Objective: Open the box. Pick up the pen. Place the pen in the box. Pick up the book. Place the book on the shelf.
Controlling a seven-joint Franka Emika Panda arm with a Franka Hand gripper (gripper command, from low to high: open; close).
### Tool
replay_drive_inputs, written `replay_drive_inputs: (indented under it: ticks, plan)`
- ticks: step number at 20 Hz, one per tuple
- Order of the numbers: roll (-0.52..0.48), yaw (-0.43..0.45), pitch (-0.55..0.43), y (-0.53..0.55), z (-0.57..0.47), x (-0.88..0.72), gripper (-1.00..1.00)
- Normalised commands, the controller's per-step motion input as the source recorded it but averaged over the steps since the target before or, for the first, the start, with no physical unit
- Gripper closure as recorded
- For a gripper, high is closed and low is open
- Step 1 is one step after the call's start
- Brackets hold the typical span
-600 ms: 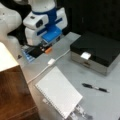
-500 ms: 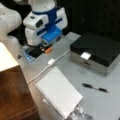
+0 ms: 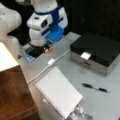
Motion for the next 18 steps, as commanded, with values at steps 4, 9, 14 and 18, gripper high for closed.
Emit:
replay_drive_inputs:
  ticks: [4, 9, 14, 18]
  plan:
    - [0.11, 0.003, 0.21, 0.26, 0.08, 0.5, -1.0]
    - [0.12, -0.069, 0.207, 0.15, 0.14, 0.47, -1.0]
    - [0.206, -0.087, 0.255, 0.19, 0.06, 0.47, -1.0]
    - [0.168, 0.006, 0.369, 0.25, 0.0, 0.47, -1.0]
